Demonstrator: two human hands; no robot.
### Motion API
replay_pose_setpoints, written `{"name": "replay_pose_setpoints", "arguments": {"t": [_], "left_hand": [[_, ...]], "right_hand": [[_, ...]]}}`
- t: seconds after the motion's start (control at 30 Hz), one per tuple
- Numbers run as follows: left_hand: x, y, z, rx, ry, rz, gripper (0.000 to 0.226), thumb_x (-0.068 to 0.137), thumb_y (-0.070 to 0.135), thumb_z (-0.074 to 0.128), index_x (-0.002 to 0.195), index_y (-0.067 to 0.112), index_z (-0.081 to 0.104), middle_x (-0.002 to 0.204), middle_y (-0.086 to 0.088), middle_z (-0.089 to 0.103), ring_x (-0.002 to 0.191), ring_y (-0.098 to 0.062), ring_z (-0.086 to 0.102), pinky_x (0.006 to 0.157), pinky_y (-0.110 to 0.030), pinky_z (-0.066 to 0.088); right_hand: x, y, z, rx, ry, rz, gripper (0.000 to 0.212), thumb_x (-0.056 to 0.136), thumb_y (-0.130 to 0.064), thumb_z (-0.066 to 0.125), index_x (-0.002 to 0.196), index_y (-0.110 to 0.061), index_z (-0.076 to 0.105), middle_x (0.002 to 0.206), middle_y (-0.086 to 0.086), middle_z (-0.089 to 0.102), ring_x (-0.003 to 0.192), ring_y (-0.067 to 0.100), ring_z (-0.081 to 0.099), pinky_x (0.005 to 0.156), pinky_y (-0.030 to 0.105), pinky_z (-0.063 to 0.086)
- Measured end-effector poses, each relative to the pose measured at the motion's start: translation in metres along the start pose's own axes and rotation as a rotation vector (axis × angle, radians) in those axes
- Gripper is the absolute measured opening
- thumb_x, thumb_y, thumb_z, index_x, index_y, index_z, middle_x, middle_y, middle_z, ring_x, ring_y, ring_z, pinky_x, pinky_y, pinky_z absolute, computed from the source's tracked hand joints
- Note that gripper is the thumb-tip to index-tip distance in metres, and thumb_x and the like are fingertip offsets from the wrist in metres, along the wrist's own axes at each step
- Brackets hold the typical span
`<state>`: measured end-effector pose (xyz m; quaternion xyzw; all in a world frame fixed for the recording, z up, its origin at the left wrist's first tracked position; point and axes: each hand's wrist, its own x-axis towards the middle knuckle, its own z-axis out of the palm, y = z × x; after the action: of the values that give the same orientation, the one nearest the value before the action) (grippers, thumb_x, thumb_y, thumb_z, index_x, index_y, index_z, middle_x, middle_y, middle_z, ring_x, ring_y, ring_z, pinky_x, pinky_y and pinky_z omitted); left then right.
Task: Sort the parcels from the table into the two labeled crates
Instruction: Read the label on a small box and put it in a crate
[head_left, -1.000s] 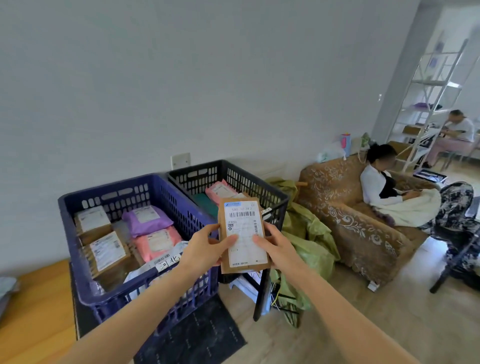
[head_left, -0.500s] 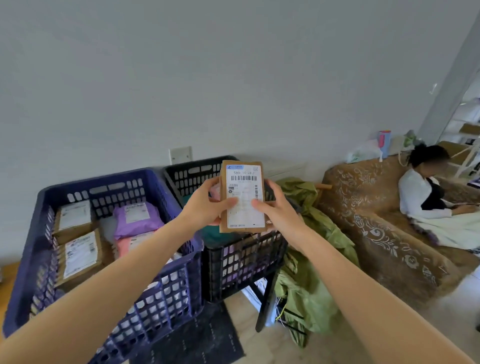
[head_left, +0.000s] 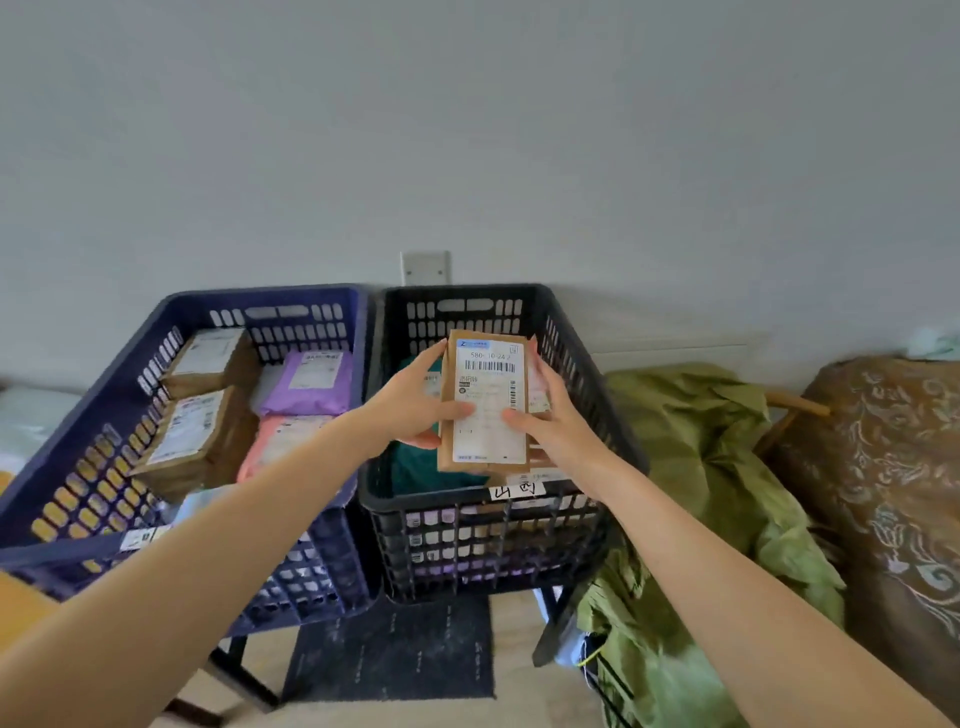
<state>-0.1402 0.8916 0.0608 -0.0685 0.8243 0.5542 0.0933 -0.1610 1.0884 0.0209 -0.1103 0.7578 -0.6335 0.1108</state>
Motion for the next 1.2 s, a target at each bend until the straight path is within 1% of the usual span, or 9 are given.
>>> {"name": "replay_pose_setpoints", "arguments": {"t": [0.13,0.33,0.43,0.53,0.67,0.77,0.97,1.07,1.2], "left_hand": [[0.014,-0.008,-0.003,0.03,0.034,-0.093,0.1,0.079,0.01,0.078,0.147,0.05,0.017,0.116,0.007,0.065,0.093,-0.017,0.07,0.069,-0.042,0.061],[0.04,-0.018,-0.007,0.058,0.002,-0.181,0.098,0.08,0.005,0.075,0.147,0.047,0.019,0.115,0.01,0.065,0.097,-0.016,0.069,0.075,-0.045,0.06],[0.055,-0.025,-0.004,0.055,-0.013,-0.221,0.091,0.082,0.006,0.073,0.146,0.045,0.021,0.107,0.015,0.064,0.095,-0.014,0.068,0.076,-0.044,0.06],[0.068,-0.032,0.0,0.061,-0.028,-0.269,0.089,0.083,0.006,0.072,0.145,0.045,0.021,0.1,0.015,0.063,0.088,-0.012,0.067,0.071,-0.042,0.061],[0.08,-0.046,0.008,0.048,-0.058,-0.353,0.092,0.084,0.008,0.073,0.145,0.047,0.018,0.098,0.012,0.064,0.083,-0.012,0.068,0.06,-0.036,0.06],[0.084,-0.057,0.01,0.048,-0.092,-0.421,0.091,0.082,0.007,0.074,0.145,0.042,0.018,0.103,0.006,0.065,0.088,-0.018,0.068,0.063,-0.039,0.061],[0.094,-0.072,0.013,0.103,-0.143,-0.534,0.084,0.083,0.01,0.073,0.143,0.027,0.016,0.101,-0.004,0.065,0.083,-0.024,0.07,0.069,-0.043,0.061],[0.097,-0.076,0.015,0.149,-0.191,-0.581,0.072,0.087,0.019,0.07,0.137,0.019,0.019,0.11,-0.012,0.065,0.087,-0.03,0.071,0.072,-0.044,0.06],[0.099,-0.079,0.02,0.178,-0.242,-0.61,0.062,0.091,0.021,0.066,0.136,0.016,0.023,0.119,-0.018,0.062,0.088,-0.034,0.07,0.073,-0.045,0.06]], "right_hand": [[0.03,0.02,-0.004,-0.019,-0.135,0.024,0.09,0.089,-0.004,0.065,0.152,-0.028,0.006,0.136,-0.008,0.046,0.096,-0.006,0.062,0.076,0.018,0.056],[0.078,0.044,-0.006,-0.129,-0.314,0.053,0.1,0.08,-0.011,0.077,0.152,-0.031,0.011,0.135,-0.013,0.044,0.126,0.011,0.047,0.082,0.016,0.052],[0.097,0.055,-0.01,-0.177,-0.339,0.091,0.102,0.078,-0.017,0.079,0.152,-0.032,0.011,0.135,-0.015,0.045,0.133,0.016,0.042,0.09,0.021,0.051],[0.109,0.066,-0.011,-0.21,-0.374,0.129,0.11,0.076,-0.02,0.081,0.154,-0.031,0.005,0.155,-0.002,0.032,0.141,0.02,0.032,0.111,0.045,0.039],[0.122,0.08,-0.01,-0.257,-0.406,0.18,0.113,0.074,-0.028,0.082,0.155,-0.03,0.003,0.159,-0.002,0.024,0.145,0.02,0.026,0.113,0.048,0.035],[0.126,0.089,-0.008,-0.272,-0.445,0.206,0.102,0.075,-0.028,0.082,0.152,-0.03,0.015,0.155,-0.003,0.033,0.136,0.016,0.039,0.089,0.026,0.053],[0.13,0.1,-0.002,-0.335,-0.487,0.197,0.07,0.079,-0.03,0.079,0.135,-0.026,0.037,0.128,-0.008,0.049,0.099,-0.002,0.059,0.059,0.008,0.049],[0.132,0.101,0.0,-0.371,-0.521,0.23,0.054,0.082,-0.029,0.075,0.124,-0.024,0.042,0.117,-0.006,0.053,0.08,0.005,0.07,0.061,0.018,0.055],[0.13,0.103,0.001,-0.461,-0.551,0.238,0.047,0.084,-0.033,0.073,0.121,-0.021,0.046,0.122,0.002,0.058,0.096,0.016,0.066,0.084,0.033,0.057]]}}
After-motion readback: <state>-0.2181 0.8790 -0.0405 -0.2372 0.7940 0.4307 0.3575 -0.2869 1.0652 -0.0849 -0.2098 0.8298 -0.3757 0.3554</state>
